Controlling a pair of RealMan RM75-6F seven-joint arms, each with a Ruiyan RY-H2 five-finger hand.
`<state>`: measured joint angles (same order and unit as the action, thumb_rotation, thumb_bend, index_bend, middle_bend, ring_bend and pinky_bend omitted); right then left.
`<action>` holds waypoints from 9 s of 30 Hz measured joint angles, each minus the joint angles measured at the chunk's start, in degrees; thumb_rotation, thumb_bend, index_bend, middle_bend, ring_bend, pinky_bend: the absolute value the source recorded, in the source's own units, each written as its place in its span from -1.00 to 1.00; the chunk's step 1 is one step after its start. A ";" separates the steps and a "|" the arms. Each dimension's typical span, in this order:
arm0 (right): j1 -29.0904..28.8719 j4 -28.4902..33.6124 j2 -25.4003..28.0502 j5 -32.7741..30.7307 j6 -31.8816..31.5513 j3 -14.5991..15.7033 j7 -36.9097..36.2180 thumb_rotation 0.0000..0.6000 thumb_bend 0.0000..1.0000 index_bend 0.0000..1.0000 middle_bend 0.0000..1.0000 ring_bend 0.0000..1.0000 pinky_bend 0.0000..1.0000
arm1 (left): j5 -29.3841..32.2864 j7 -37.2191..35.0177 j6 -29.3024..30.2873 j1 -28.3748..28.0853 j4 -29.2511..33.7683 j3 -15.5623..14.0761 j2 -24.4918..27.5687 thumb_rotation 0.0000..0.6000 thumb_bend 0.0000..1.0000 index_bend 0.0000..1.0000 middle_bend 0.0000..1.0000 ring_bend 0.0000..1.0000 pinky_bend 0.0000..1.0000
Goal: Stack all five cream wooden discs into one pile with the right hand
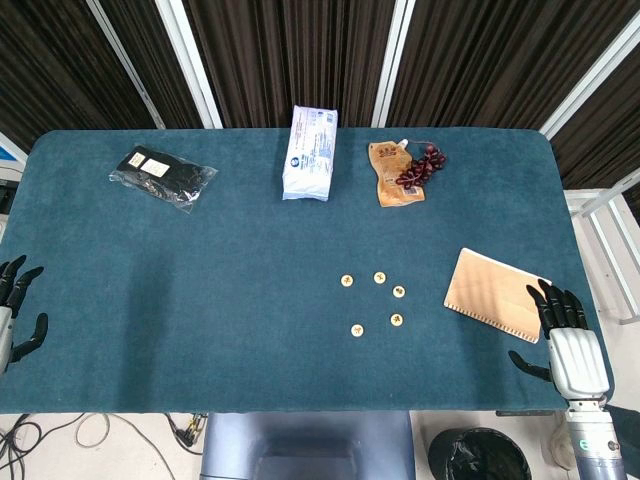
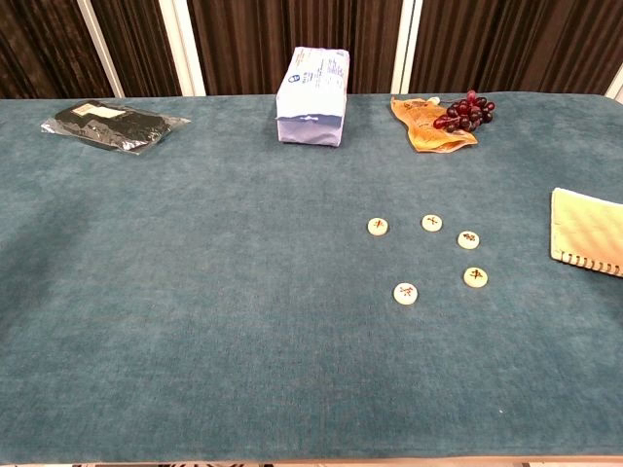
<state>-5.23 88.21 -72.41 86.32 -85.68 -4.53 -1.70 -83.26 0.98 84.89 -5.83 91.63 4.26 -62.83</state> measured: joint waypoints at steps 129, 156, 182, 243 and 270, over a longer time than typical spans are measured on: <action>-43.50 -22.44 -26.18 -47.33 39.53 -10.45 21.49 1.00 -0.29 0.00 -1.00 -1.00 -1.00 | 3.82 -2.86 -0.87 0.54 2.54 1.49 -0.04 1.00 -0.07 -0.70 -1.00 -1.00 -1.00; -43.37 -22.36 -26.41 -46.96 40.04 -10.64 21.25 1.00 -0.30 0.00 -1.00 -1.00 -1.00 | 3.96 -2.71 -0.98 0.54 2.73 1.50 0.01 1.00 -0.07 -0.70 -1.00 -1.00 -1.00; -43.92 -24.57 -27.16 -48.07 41.31 -10.89 21.81 1.00 -0.21 0.10 -1.00 -1.00 -1.00 | 3.68 -2.52 -0.93 0.55 2.92 1.36 -0.03 1.00 -0.07 -0.70 -1.00 -1.00 -1.00; -37.46 -12.69 -17.87 -42.78 38.19 -6.15 18.09 1.00 -0.19 0.11 -1.00 -1.00 -1.00 | 3.89 -2.50 -0.84 0.64 3.43 1.45 0.01 1.00 -0.07 -0.70 -1.00 -1.00 -1.00; -37.93 -12.85 -18.31 -42.81 38.38 -6.77 18.46 1.00 -0.19 0.11 -1.00 -1.00 -1.00 | 3.88 -2.51 -0.87 0.60 3.43 1.48 0.02 1.00 -0.07 -0.70 -1.00 -1.00 -1.00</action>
<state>-43.16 75.36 -90.72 43.52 -47.30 -11.30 16.76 -79.38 -1.53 84.02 -5.23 95.06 5.75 -62.81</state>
